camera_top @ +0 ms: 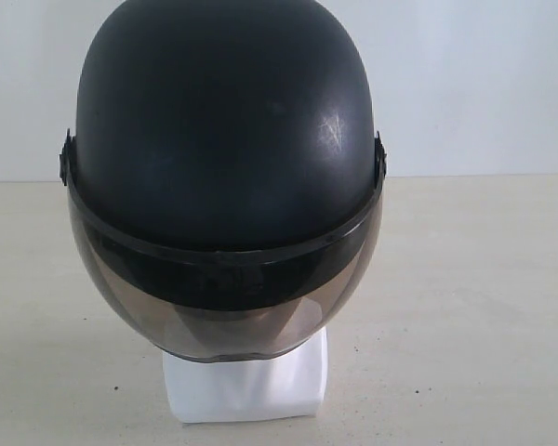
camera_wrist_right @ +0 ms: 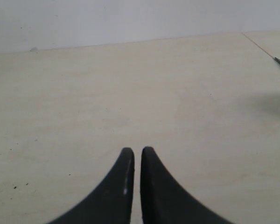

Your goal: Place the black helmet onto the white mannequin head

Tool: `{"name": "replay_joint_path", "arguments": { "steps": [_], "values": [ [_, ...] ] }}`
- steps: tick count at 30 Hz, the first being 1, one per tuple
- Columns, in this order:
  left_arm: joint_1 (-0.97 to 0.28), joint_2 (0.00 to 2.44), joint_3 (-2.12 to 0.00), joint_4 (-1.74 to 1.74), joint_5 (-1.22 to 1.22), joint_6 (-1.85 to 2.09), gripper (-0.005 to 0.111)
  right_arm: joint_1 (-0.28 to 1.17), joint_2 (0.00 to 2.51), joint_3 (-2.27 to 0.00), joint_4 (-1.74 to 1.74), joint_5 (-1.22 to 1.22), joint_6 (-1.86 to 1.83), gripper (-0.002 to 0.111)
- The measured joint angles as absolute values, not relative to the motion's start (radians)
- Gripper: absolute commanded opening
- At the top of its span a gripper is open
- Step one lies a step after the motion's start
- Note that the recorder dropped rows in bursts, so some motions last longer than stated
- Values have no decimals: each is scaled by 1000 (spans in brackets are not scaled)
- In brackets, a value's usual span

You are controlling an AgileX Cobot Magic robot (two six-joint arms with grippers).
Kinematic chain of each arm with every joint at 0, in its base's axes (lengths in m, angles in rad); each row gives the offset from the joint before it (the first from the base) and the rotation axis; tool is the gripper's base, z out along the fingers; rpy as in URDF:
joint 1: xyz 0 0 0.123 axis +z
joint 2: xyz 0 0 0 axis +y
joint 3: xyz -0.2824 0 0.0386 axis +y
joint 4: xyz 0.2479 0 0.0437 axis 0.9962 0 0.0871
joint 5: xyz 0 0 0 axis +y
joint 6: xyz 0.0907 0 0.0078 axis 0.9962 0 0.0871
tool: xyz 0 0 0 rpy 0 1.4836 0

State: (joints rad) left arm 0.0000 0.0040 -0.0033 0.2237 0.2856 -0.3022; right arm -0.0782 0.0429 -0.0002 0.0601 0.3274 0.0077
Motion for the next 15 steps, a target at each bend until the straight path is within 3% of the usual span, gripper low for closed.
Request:
{"name": "replay_joint_path", "arguments": {
  "steps": [15],
  "values": [
    [0, 4, -3, 224, 286, -302, 4, -71, 43, 0, 55, 327, 8, 6]
  ]
}}
